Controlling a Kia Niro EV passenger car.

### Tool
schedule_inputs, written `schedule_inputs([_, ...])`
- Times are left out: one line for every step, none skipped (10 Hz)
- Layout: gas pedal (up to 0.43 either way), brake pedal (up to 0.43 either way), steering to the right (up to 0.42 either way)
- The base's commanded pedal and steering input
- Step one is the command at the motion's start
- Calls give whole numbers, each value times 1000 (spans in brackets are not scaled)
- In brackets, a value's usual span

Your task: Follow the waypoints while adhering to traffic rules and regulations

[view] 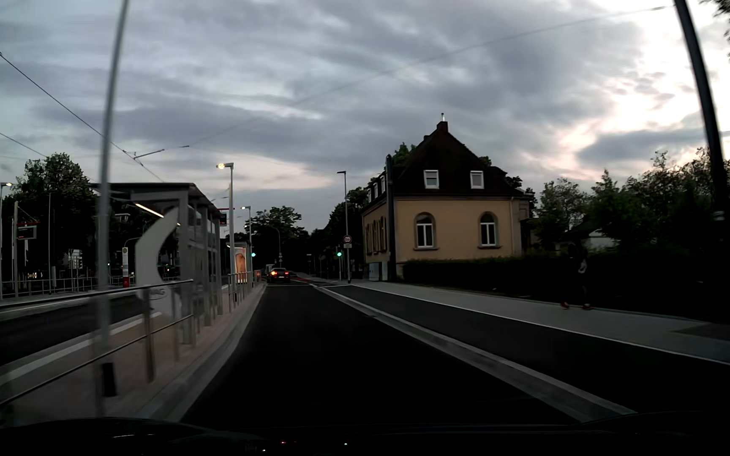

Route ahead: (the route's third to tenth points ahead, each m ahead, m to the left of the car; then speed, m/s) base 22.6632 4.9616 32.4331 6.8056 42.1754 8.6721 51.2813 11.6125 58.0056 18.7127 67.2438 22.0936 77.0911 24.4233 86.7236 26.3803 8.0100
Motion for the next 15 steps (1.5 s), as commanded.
schedule_inputs([118, 0, -63])
schedule_inputs([118, 0, -65])
schedule_inputs([118, 0, -69])
schedule_inputs([118, 0, -72])
schedule_inputs([118, 0, -74])
schedule_inputs([118, 0, -75])
schedule_inputs([118, 0, -75])
schedule_inputs([118, 0, -75])
schedule_inputs([130, 0, -75])
schedule_inputs([130, 0, -75])
schedule_inputs([130, 0, -74])
schedule_inputs([130, 0, -67])
schedule_inputs([130, 0, -53])
schedule_inputs([130, 0, -37])
schedule_inputs([138, 0, -27])
